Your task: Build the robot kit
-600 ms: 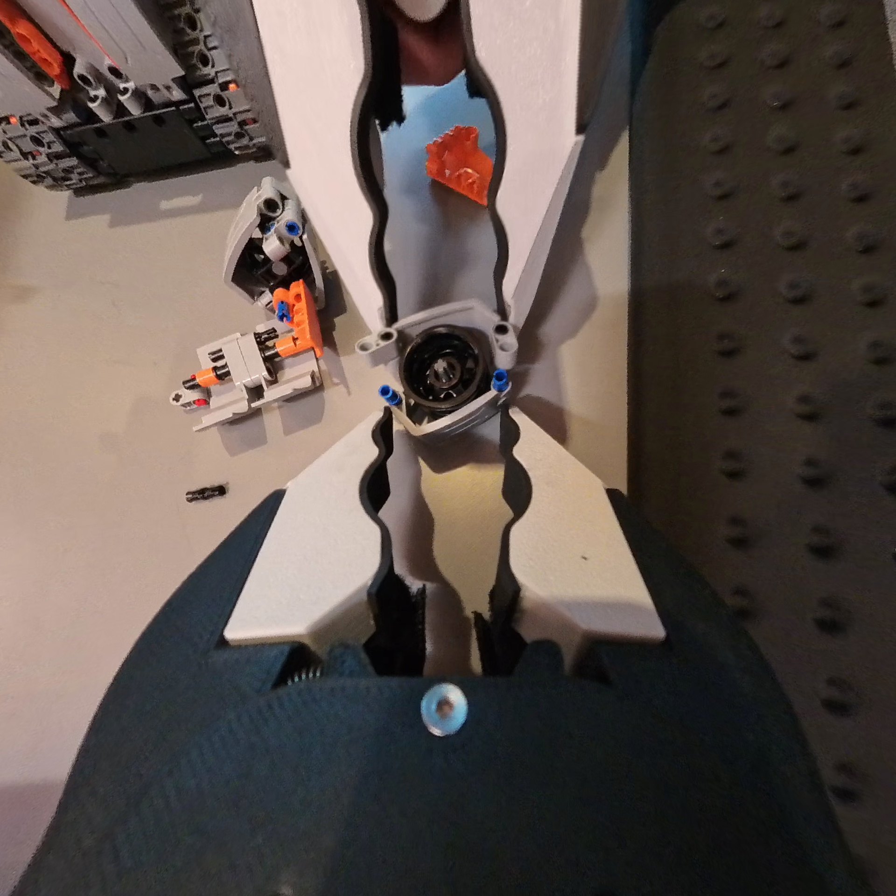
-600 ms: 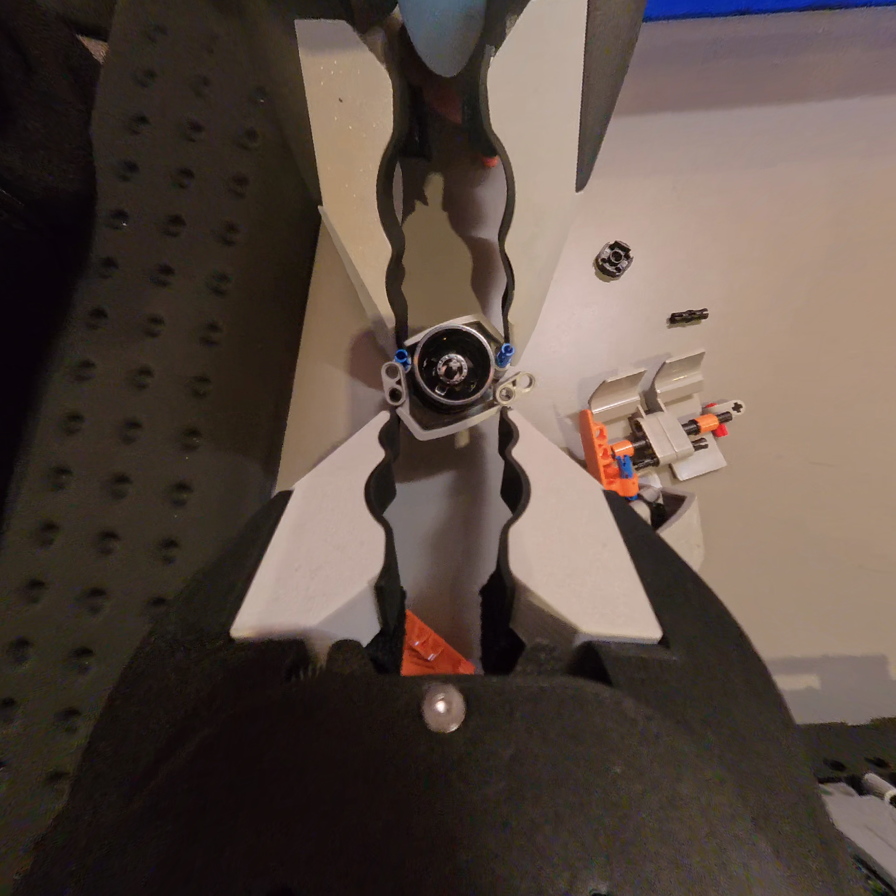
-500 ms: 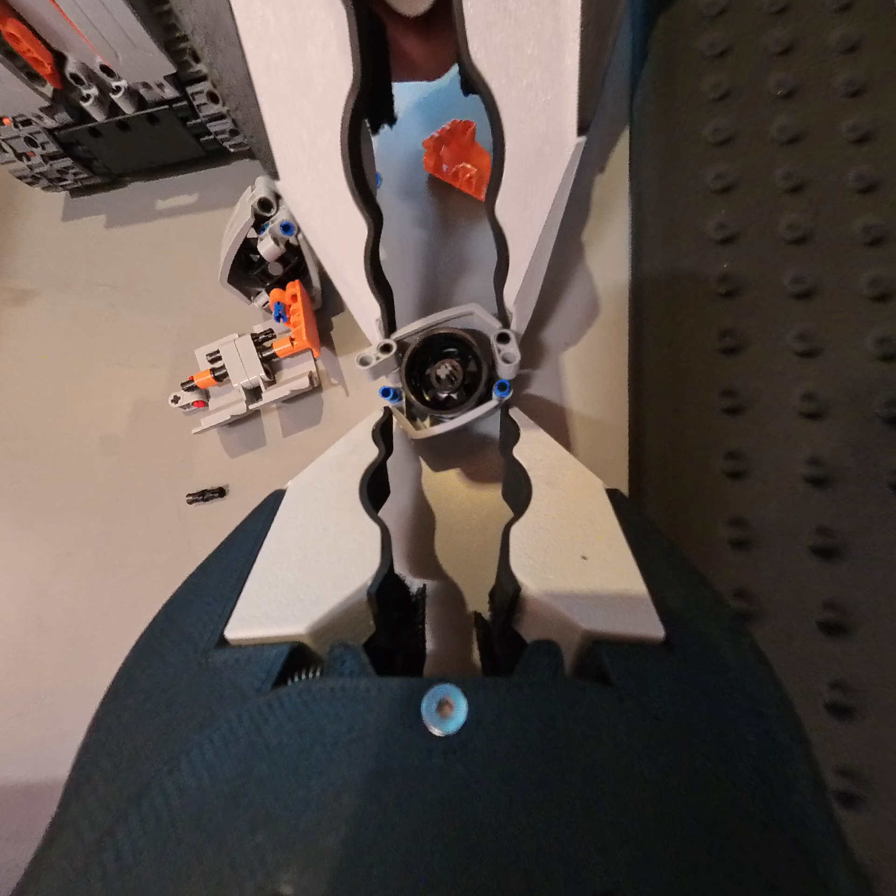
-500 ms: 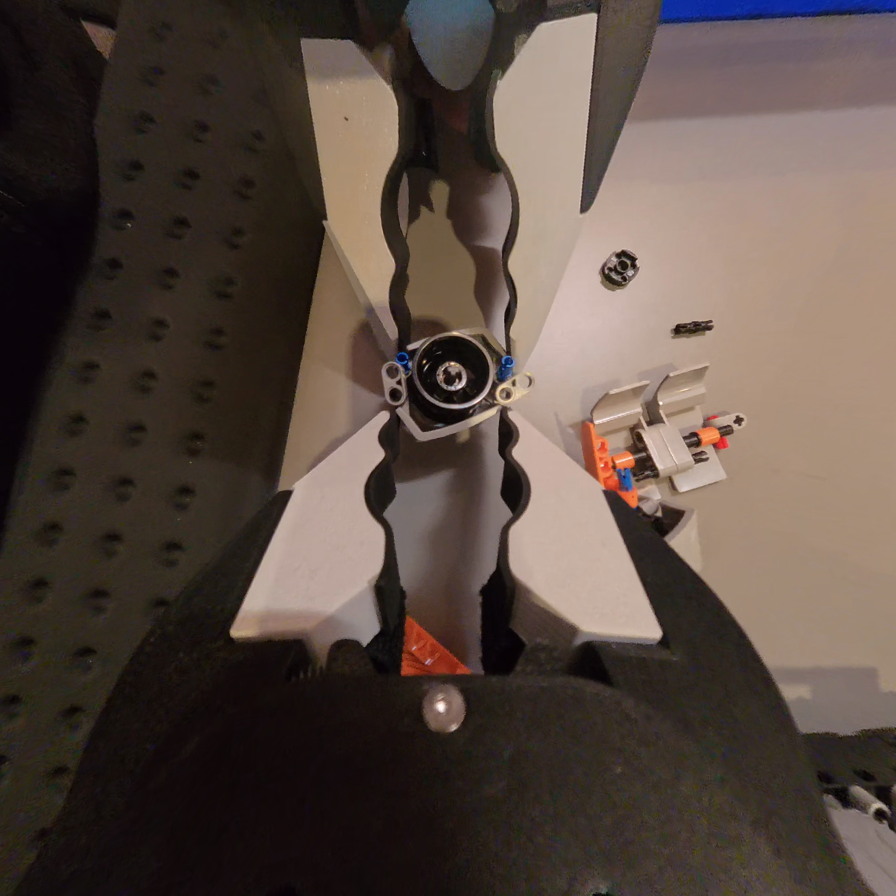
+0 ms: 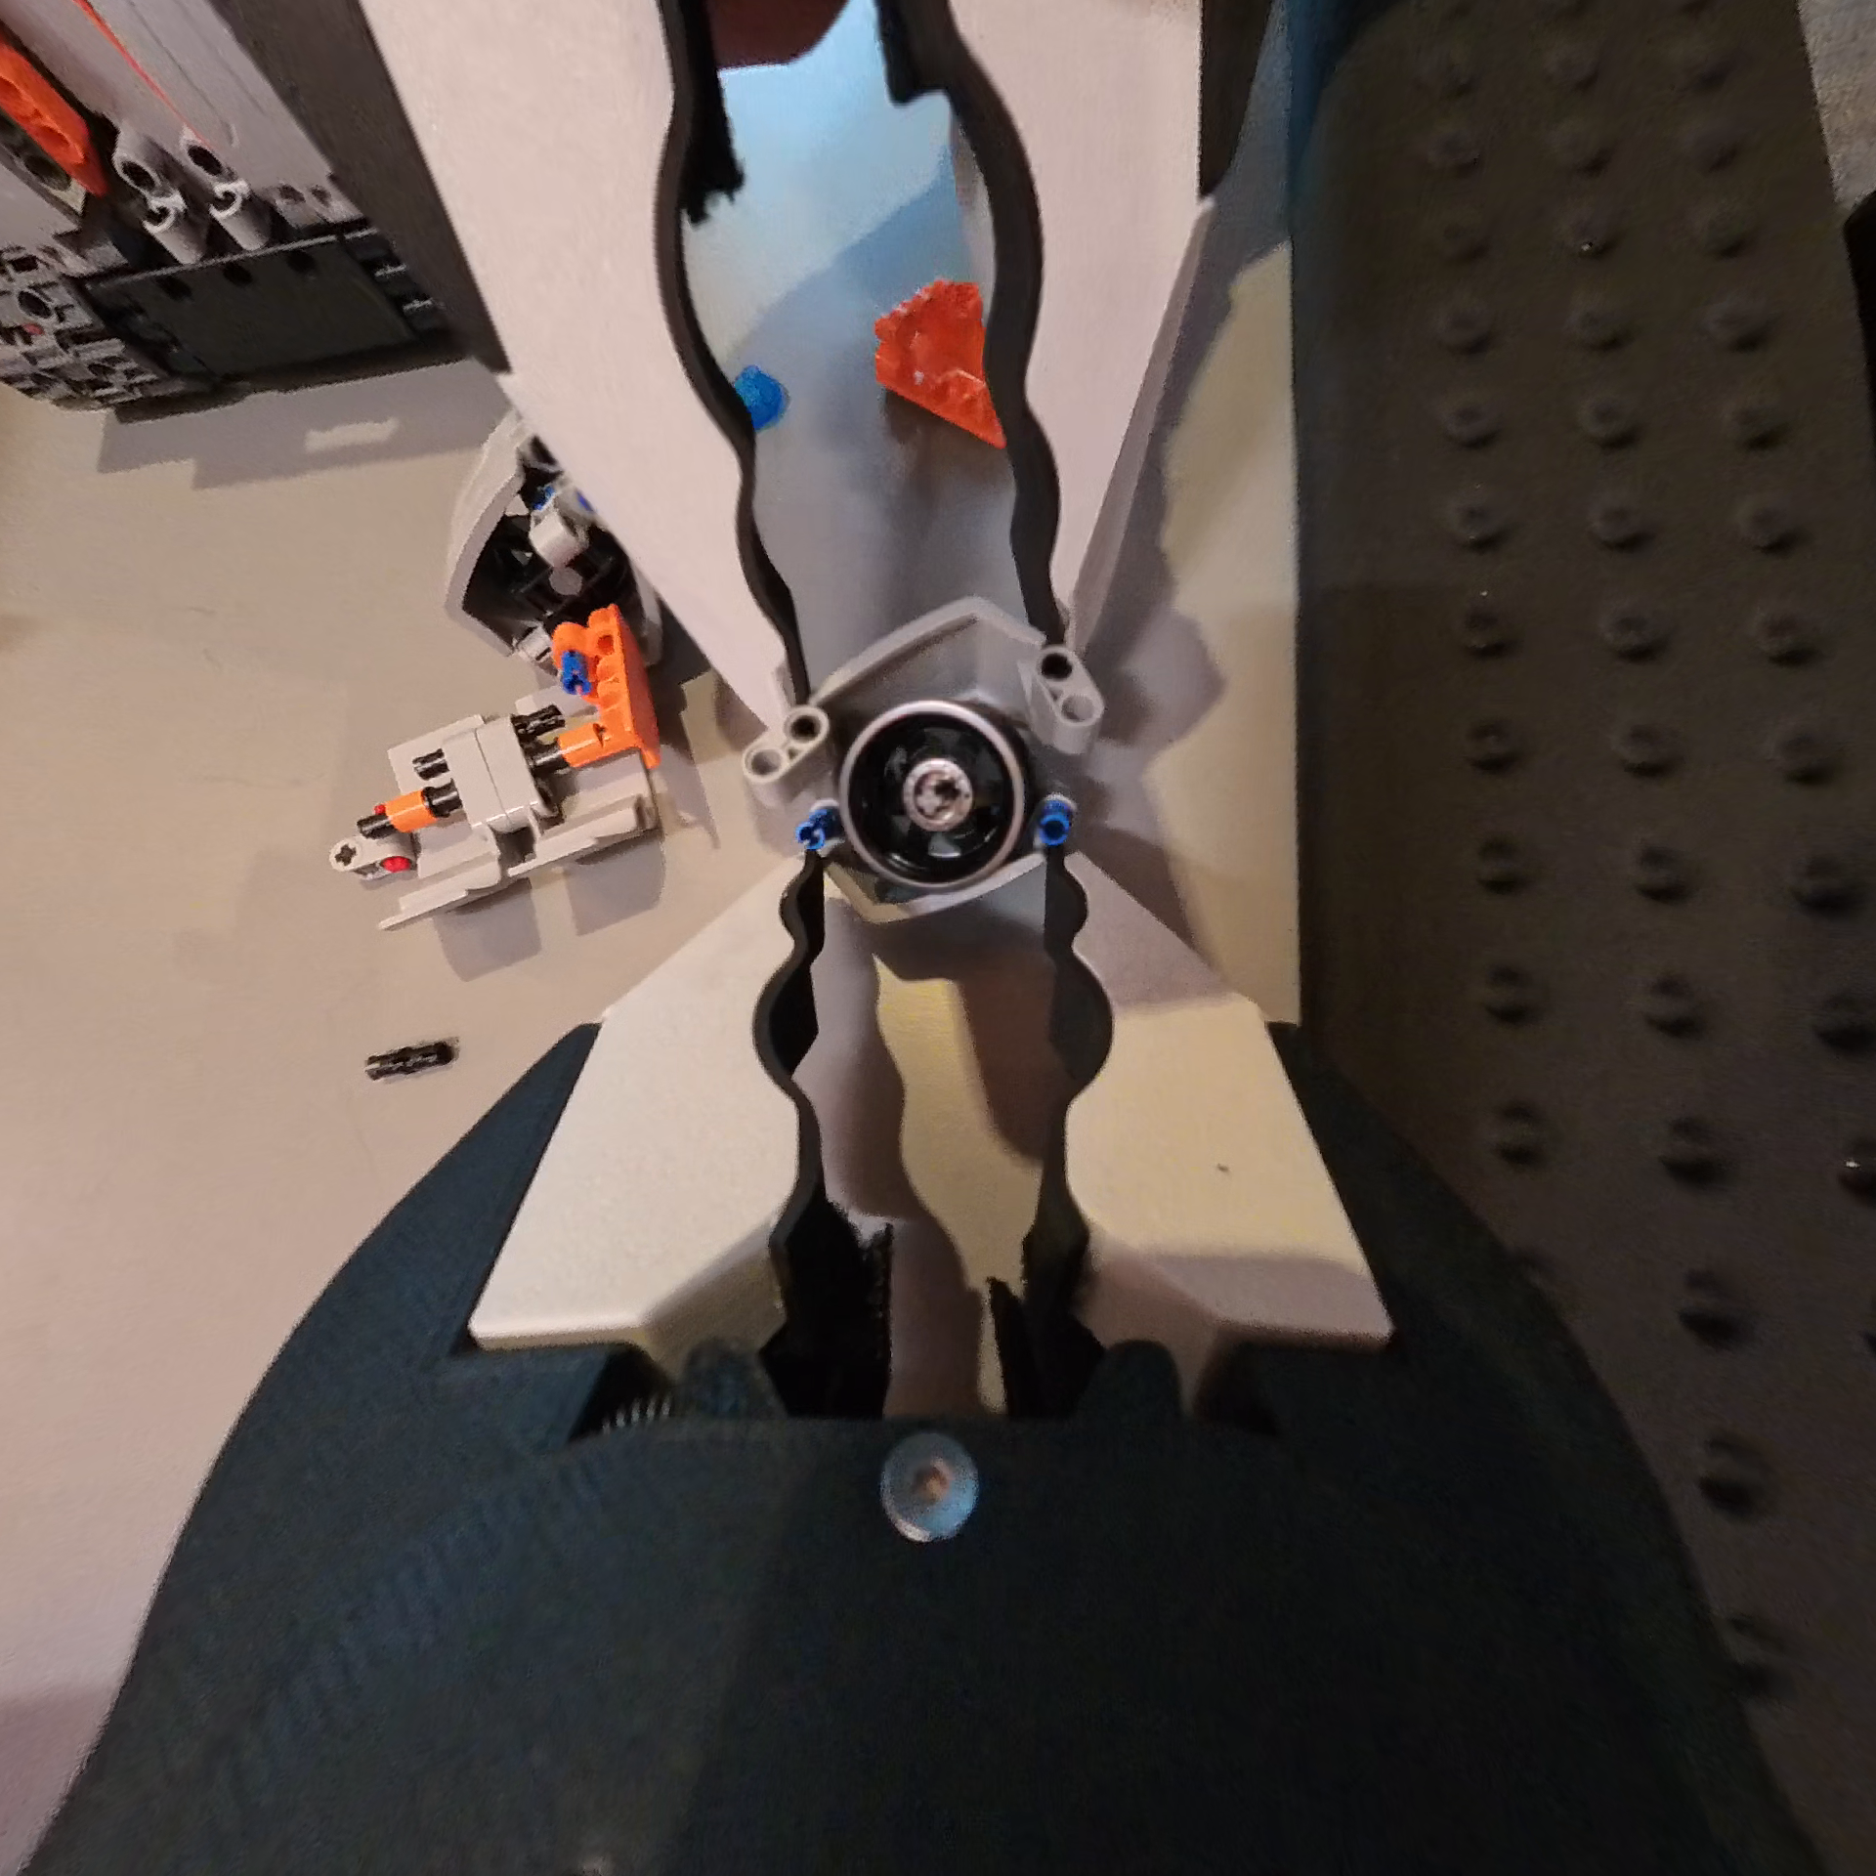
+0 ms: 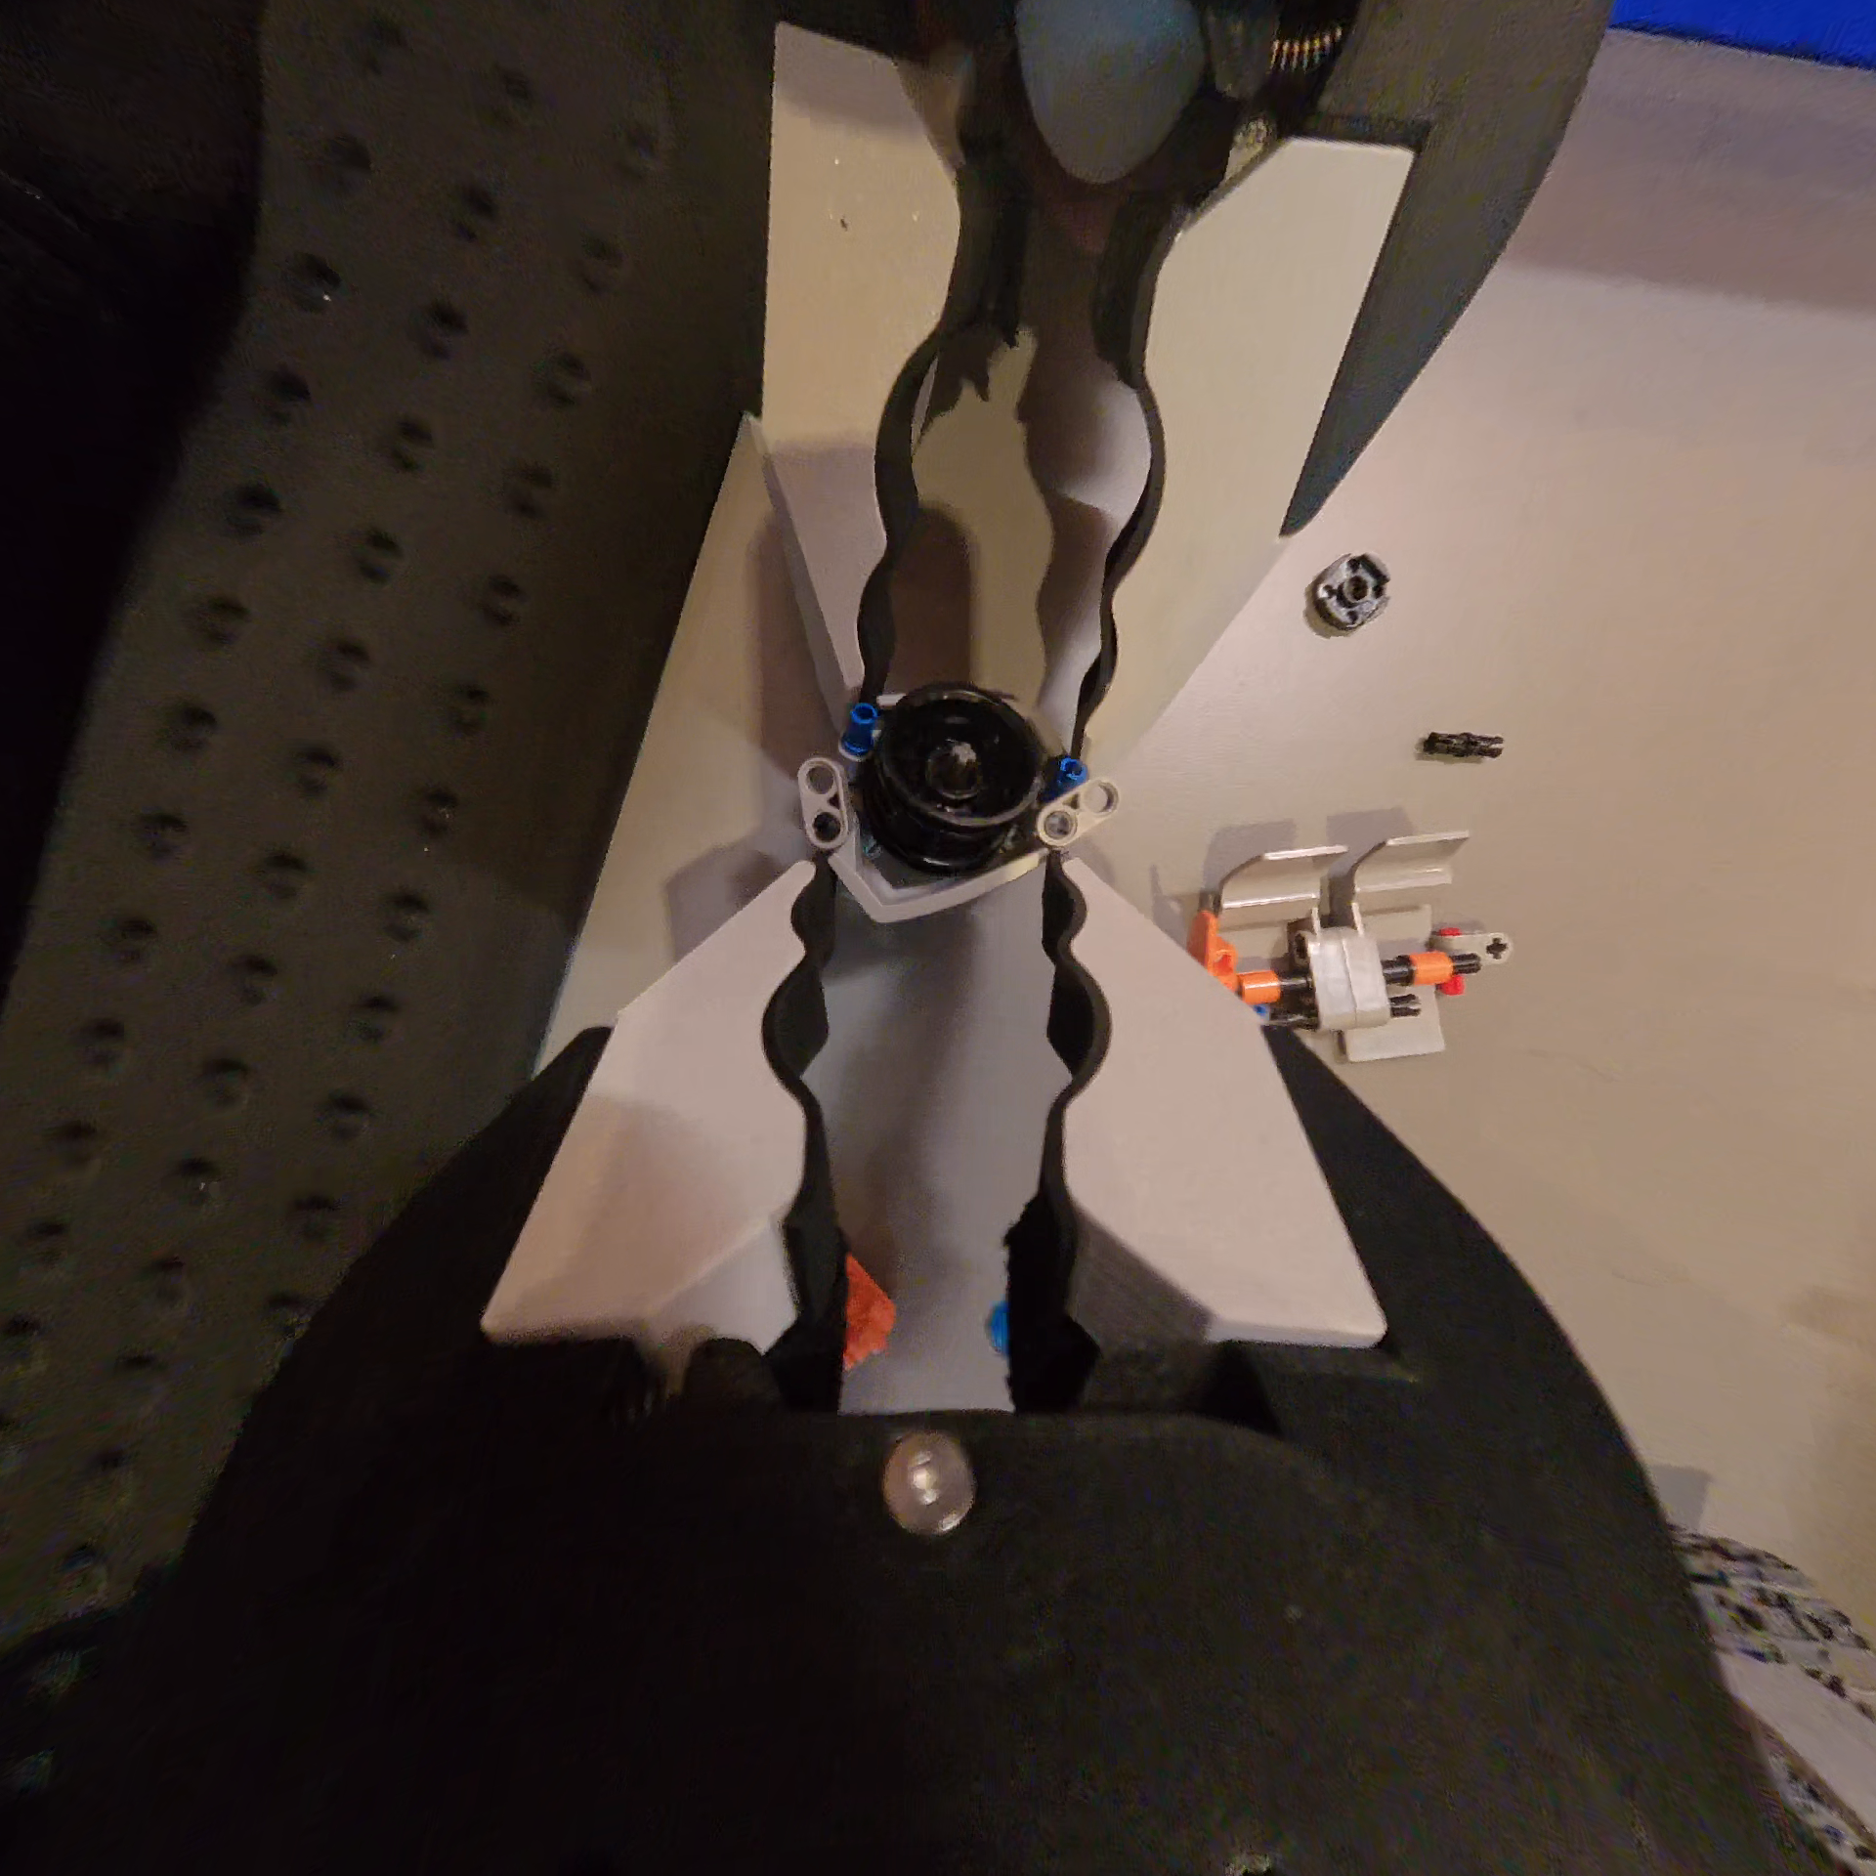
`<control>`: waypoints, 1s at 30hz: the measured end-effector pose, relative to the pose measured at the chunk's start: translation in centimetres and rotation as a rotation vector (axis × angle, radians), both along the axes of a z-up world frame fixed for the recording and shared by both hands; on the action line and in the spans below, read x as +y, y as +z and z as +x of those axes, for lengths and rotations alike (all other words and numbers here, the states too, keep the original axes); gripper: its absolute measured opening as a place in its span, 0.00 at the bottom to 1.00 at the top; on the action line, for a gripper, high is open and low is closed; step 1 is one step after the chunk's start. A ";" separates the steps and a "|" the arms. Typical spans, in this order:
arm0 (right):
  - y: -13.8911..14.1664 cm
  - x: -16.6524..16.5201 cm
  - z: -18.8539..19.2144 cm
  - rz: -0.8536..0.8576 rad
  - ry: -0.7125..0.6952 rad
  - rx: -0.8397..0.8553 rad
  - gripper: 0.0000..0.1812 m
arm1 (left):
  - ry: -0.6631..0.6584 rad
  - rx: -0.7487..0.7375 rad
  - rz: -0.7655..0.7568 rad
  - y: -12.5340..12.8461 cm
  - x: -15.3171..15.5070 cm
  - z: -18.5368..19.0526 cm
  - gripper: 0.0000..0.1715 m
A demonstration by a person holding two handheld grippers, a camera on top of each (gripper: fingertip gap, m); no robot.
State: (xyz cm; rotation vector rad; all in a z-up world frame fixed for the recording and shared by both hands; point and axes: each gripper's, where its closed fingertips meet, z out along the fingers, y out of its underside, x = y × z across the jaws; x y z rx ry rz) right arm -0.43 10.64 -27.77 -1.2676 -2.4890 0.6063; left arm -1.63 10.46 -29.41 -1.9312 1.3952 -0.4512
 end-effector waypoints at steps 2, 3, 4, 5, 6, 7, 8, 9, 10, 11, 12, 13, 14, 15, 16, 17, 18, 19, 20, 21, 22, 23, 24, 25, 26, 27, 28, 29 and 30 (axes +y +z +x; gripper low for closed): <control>0.2 0.1 0.1 -0.001 0.027 -0.023 0.22 | 0.001 -0.005 -0.004 0.0 0.0 0.0 0.24; 0.2 0.1 0.2 -0.005 0.040 -0.036 0.21 | 0.001 -0.007 -0.005 0.0 0.0 0.0 0.25; 0.1 0.0 0.3 -0.017 0.054 -0.054 0.22 | 0.000 -0.007 -0.005 0.0 0.0 0.0 0.25; 0.0 -0.1 0.3 -0.026 0.064 -0.063 0.22 | 0.001 -0.008 -0.005 0.0 0.0 0.0 0.25; 0.0 -0.1 0.3 -0.033 0.067 -0.066 0.22 | 0.002 -0.009 -0.003 0.0 0.1 -0.1 0.26; 0.0 0.0 0.3 -0.037 0.066 -0.067 0.22 | 0.005 -0.010 -0.002 0.1 0.1 -0.1 0.26; -0.1 0.1 0.4 -0.035 0.066 -0.070 0.21 | 0.005 -0.015 -0.003 0.1 0.1 -0.1 0.27; -0.2 0.2 0.6 -0.031 0.070 -0.073 0.21 | 0.006 -0.019 -0.002 0.2 0.1 -0.1 0.27; -0.3 0.3 0.8 -0.026 0.074 -0.078 0.21 | 0.008 -0.020 0.001 0.2 0.2 -0.1 0.27; -0.3 0.4 0.8 -0.016 0.075 -0.075 0.21 | 0.010 -0.022 0.004 0.3 0.2 -0.2 0.28; -0.2 0.4 0.8 -0.014 0.077 -0.073 0.21 | 0.010 -0.026 0.005 0.3 0.3 -0.2 0.28; -0.2 0.3 0.9 -0.018 0.083 -0.077 0.21 | 0.010 -0.029 0.011 0.4 0.3 -0.2 0.28; -0.3 0.3 0.9 -0.018 0.088 -0.084 0.21 | 0.011 -0.034 0.024 0.6 0.4 -0.2 0.29; -0.4 0.3 1.0 -0.016 0.091 -0.094 0.21 | 0.007 -0.043 0.034 0.9 0.3 -0.1 0.30; -0.6 0.2 1.2 -0.017 0.097 -0.106 0.21 | 0.001 -0.053 0.043 1.2 0.3 0.0 0.31; -0.8 0.2 1.3 -0.014 0.104 -0.117 0.21 | -0.001 -0.057 0.055 1.3 0.3 0.1 0.31; -1.0 0.3 1.4 -0.009 0.106 -0.125 0.21 | -0.003 -0.056 0.064 1.4 0.3 0.1 0.31; -1.1 0.2 1.4 -0.008 0.109 -0.131 0.21 | -0.007 -0.053 0.068 1.3 0.3 0.1 0.31; -1.2 0.2 1.4 -0.009 0.115 -0.131 0.21 | -0.008 -0.047 0.069 1.2 0.4 0.1 0.32; -1.2 0.2 1.4 -0.009 0.118 -0.131 0.21 | 0.004 -0.036 0.072 1.0 0.6 0.0 0.34; -1.2 0.2 1.4 -0.006 0.121 -0.132 0.21 | 0.010 -0.036 0.072 1.0 0.7 0.0 0.35; -1.2 0.2 1.5 -0.001 0.129 -0.135 0.21 | 0.006 -0.042 0.070 1.1 0.6 0.0 0.35; -1.2 0.2 1.6 0.004 0.138 -0.138 0.21 | -0.001 -0.044 0.069 1.0 0.6 0.1 0.34; -1.2 0.2 1.6 0.008 0.144 -0.138 0.21 | -0.006 -0.042 0.075 1.0 0.5 0.1 0.33; -1.1 0.2 1.6 0.010 0.150 -0.140 0.21 | -0.014 -0.040 0.084 1.0 0.5 0.2 0.33; -1.1 0.2 1.6 0.014 0.157 -0.144 0.21 | -0.021 -0.039 0.090 1.0 0.4 0.3 0.31; -1.1 0.2 1.7 0.018 0.164 -0.151 0.21 | -0.026 -0.038 0.095 1.1 0.4 0.4 0.31; -1.1 0.3 1.7 0.021 0.170 -0.154 0.21 | -0.022 -0.035 0.099 1.1 0.4 0.3 0.31; -1.1 0.4 1.6 0.022 0.172 -0.158 0.21 | -0.019 -0.035 0.097 1.1 0.5 0.3 0.31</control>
